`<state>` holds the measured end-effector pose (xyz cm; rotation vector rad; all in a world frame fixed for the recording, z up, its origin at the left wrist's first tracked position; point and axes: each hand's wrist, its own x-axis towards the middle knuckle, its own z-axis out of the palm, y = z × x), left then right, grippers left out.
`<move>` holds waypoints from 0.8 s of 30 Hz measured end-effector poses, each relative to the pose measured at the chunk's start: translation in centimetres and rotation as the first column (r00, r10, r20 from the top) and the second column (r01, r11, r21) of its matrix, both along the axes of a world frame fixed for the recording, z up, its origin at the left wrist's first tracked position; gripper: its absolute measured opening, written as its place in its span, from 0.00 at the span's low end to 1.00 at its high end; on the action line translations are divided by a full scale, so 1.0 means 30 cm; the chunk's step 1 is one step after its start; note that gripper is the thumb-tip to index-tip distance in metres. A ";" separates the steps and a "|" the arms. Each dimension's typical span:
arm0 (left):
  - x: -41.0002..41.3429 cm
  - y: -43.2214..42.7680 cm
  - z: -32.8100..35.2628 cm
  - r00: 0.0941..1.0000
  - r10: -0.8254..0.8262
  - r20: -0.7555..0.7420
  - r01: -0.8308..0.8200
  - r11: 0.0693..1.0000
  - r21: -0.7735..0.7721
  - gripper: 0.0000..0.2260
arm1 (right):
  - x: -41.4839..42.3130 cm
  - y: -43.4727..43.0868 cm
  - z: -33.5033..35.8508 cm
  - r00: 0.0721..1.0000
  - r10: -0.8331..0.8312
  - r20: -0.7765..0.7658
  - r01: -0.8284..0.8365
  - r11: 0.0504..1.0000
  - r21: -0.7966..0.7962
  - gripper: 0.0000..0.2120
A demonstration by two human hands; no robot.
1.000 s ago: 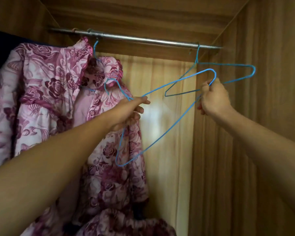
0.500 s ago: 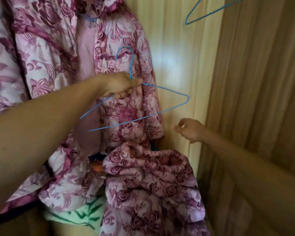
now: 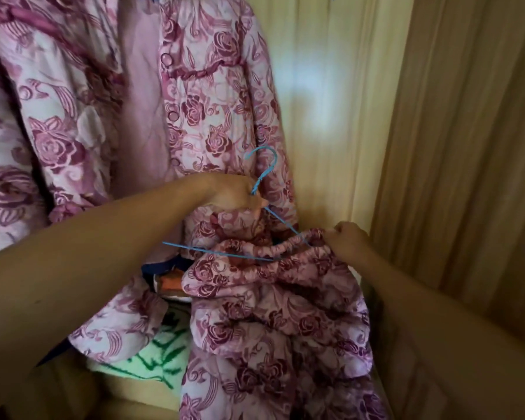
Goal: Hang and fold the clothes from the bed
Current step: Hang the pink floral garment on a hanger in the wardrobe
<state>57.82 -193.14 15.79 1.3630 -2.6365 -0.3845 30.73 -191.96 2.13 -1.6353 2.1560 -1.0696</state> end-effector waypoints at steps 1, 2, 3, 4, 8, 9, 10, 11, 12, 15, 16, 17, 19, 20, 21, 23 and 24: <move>-0.015 -0.012 -0.018 1.000 0.005 -0.023 -0.006 1.000 -0.014 0.19 | 0.021 0.005 0.031 0.998 0.016 0.055 -0.011 0.997 -0.082 0.16; -0.034 -0.012 -0.033 0.997 0.006 -0.074 -0.007 1.000 -0.024 0.19 | 0.044 0.008 0.060 0.993 0.043 0.111 -0.025 0.987 -0.160 0.14; -0.056 -0.018 -0.052 0.991 0.008 -0.131 -0.011 1.000 -0.023 0.18 | 0.070 0.018 0.092 0.985 0.078 0.157 -0.041 0.973 -0.227 0.12; -0.080 -0.009 -0.066 0.983 0.002 -0.185 -0.008 0.999 -0.034 0.18 | 0.086 0.021 0.117 0.972 0.130 0.194 -0.070 0.955 -0.288 0.11; -0.141 0.012 -0.117 0.927 -0.003 -0.374 -0.016 0.999 -0.050 0.18 | 0.069 0.034 0.178 0.949 0.301 0.095 -0.255 0.907 -0.335 0.12; -0.145 0.010 -0.126 0.914 -0.014 -0.406 -0.007 0.999 -0.051 0.18 | 0.049 0.046 0.182 0.939 0.341 0.045 -0.312 0.900 -0.304 0.11; -0.147 0.021 -0.129 0.902 -0.033 -0.430 0.005 0.998 -0.065 0.18 | 0.029 0.065 0.176 0.917 0.398 0.026 -0.380 0.892 -0.245 0.10; -0.147 0.013 -0.136 0.895 -0.054 -0.443 0.014 0.996 -0.093 0.18 | 0.019 0.090 0.167 0.890 0.456 0.014 -0.448 0.879 -0.162 0.13; -0.147 0.004 -0.144 0.885 -0.078 -0.459 0.019 0.991 -0.131 0.18 | 0.010 0.102 0.143 0.883 0.468 -0.038 -0.469 0.878 -0.092 0.17; -0.153 -0.030 -0.173 0.869 -0.144 -0.474 -0.032 0.939 -0.343 0.15 | 0.005 0.084 0.058 0.916 0.329 -0.228 -0.356 0.930 -0.092 0.27; -0.153 -0.033 -0.192 0.860 -0.193 -0.473 -0.065 0.877 -0.476 0.09 | 0.000 0.071 0.040 0.926 0.303 -0.226 -0.334 0.936 -0.113 0.27; -0.147 -0.019 -0.215 0.860 -0.237 -0.452 -0.104 0.786 -0.609 0.12 | -0.005 0.062 0.032 0.933 0.290 -0.214 -0.321 0.939 -0.124 0.27; -0.126 0.007 -0.288 0.851 -0.377 -0.364 -0.047 0.636 -0.770 0.19 | -0.022 0.051 0.035 0.945 0.274 -0.182 -0.299 0.946 -0.128 0.26; -0.112 0.019 -0.339 0.838 -0.463 -0.288 0.044 0.583 -0.811 0.18 | -0.034 0.044 0.037 0.949 0.265 -0.172 -0.290 0.947 -0.137 0.26; -0.096 0.039 -0.392 0.842 -0.503 -0.197 0.141 0.557 -0.819 0.17 | -0.042 0.044 0.045 0.950 0.265 -0.164 -0.289 0.945 -0.151 0.26; -0.057 0.034 -0.505 0.857 -0.509 -0.076 0.279 0.582 -0.764 0.20 | -0.057 0.035 0.060 0.955 0.259 -0.145 -0.283 0.943 -0.177 0.25; -0.038 0.020 -0.549 0.869 -0.492 -0.048 0.307 0.614 -0.727 0.22 | -0.065 0.030 0.070 0.955 0.263 -0.139 -0.286 0.941 -0.182 0.24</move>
